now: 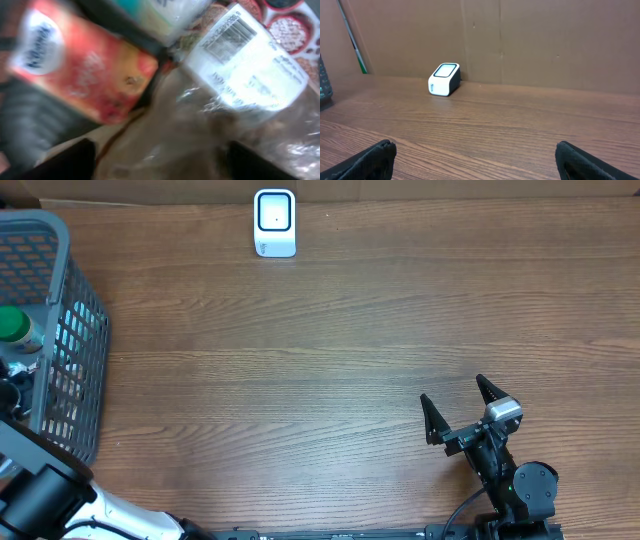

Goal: Scan the item barcode
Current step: 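Grasp the dried mushroom bag in the basket with the left gripper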

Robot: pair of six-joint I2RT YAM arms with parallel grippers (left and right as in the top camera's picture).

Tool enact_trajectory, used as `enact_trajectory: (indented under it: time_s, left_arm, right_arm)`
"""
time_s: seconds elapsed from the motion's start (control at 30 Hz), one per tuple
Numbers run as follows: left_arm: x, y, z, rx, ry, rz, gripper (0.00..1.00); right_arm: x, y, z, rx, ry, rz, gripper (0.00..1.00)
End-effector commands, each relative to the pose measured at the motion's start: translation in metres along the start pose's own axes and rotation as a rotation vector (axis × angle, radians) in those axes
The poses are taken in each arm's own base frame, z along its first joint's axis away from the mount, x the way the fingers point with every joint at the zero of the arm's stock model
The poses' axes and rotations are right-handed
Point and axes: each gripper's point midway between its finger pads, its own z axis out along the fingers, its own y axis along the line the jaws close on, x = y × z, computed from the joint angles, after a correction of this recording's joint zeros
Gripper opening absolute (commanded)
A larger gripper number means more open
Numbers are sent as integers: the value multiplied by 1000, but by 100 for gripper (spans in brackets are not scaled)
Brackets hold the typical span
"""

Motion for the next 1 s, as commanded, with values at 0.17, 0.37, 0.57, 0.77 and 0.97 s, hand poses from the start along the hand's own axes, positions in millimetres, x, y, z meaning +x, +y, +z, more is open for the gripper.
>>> enact_trajectory:
  time_s: [0.17,0.37,0.57,0.77,0.97]
  left_arm:
    - [3,-2,12,15,27,10,20]
    - [-7,-8,-6,66,14,7,4]
    - [-27,-2,-48,73,-23,-15,4]
    - [-52,-3,-98,117,-110,-39,4]
    - [-43,-7,-105,141,-74,-56,4]
  right_arm:
    - [1,-2,0,8,-6,-5,100]
    - [1,-2,0,8,-6,-5,100]
    - [1,-2,0,8,-6,-5,100]
    - [1,-2,0,8,-6,-5,100]
    - [1,-2,0,8,-6,-5,100]
